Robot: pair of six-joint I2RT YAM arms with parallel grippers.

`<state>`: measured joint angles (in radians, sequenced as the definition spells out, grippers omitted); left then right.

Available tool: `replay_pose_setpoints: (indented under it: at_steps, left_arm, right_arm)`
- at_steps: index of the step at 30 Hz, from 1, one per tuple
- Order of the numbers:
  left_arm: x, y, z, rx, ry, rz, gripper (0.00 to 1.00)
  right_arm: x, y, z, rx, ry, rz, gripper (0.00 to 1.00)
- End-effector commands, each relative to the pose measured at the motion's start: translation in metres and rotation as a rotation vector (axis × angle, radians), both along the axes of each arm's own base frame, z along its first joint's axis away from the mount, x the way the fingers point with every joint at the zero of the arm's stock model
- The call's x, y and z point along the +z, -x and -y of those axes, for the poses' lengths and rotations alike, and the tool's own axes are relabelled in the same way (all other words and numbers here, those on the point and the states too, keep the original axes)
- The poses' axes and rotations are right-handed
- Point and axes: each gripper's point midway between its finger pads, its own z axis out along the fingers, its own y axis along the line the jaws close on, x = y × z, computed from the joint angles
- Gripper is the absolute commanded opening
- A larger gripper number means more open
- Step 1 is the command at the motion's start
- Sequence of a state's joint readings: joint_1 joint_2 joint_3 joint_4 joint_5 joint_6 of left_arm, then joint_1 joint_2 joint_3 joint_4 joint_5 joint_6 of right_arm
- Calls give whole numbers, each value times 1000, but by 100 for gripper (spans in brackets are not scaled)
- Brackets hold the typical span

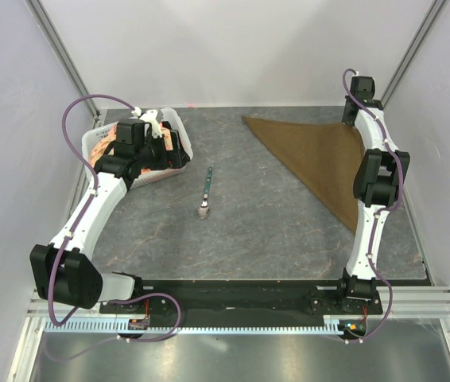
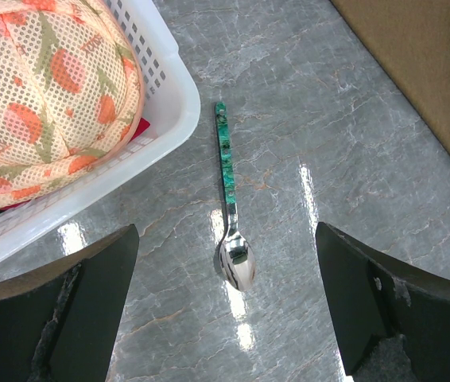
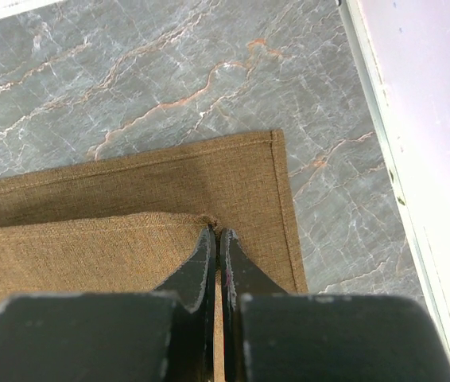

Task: Fold the napkin, place the utensils inside, and roll it up
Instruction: Fold the napkin

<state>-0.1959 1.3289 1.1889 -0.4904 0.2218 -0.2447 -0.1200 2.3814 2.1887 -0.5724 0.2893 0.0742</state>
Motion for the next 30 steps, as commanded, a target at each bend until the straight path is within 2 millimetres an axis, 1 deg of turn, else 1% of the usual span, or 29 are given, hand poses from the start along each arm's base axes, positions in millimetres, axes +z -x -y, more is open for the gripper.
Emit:
replay_pose_setpoints:
  at_steps: [1, 4, 8, 12, 13, 15, 16, 18, 19, 21, 22, 24, 25, 26, 27, 28, 30]
  left_arm:
    - [8, -7, 4, -9, 32, 30, 100]
    - [8, -6, 4, -10, 33, 29, 100]
    - [7, -6, 4, -11, 31, 27, 100]
    - [5, -6, 4, -10, 31, 22, 100]
    - [5, -7, 4, -10, 31, 22, 100]
    - [4, -7, 5, -11, 29, 18, 100]
    - [4, -7, 5, -12, 30, 18, 100]
    - [2, -8, 5, -11, 31, 14, 100]
    - [2, -7, 5, -11, 31, 13, 100]
    - [1, -8, 4, -9, 28, 10, 100]
    - [0, -8, 4, -10, 27, 9, 100]
    - [0, -9, 4, -9, 27, 8, 100]
    - [-2, -9, 5, -9, 27, 3, 100]
    - [-2, -8, 5, -13, 28, 1, 100]
    - [-4, -9, 5, -12, 28, -4, 100]
    - [-4, -9, 6, -14, 28, -7, 100]
    - [-4, -9, 6, -15, 30, -7, 100]
  right_arm:
    - [71, -8, 8, -28, 19, 173, 0]
    - [82, -12, 9, -24, 26, 198, 0]
    - [83, -16, 11, -25, 30, 203, 0]
    - [68, -20, 10, -19, 23, 184, 0]
    - [60, -22, 10, -19, 22, 173, 0]
    - [54, -24, 12, -22, 24, 165, 0]
    - [47, -26, 13, -24, 22, 158, 0]
    - [44, -28, 15, -27, 21, 160, 0]
    - [38, -30, 17, -29, 19, 151, 0]
    - [37, -33, 17, -28, 19, 159, 0]
    - [31, -34, 18, -29, 16, 152, 0]
    - [30, -37, 19, -29, 17, 158, 0]
    - [25, -38, 19, -30, 15, 153, 0]
    - [23, -38, 20, -33, 13, 150, 4]
    - [20, -38, 20, -34, 11, 146, 14]
    - [20, -38, 20, -36, 9, 146, 39]
    - [21, -36, 20, -36, 8, 144, 68]
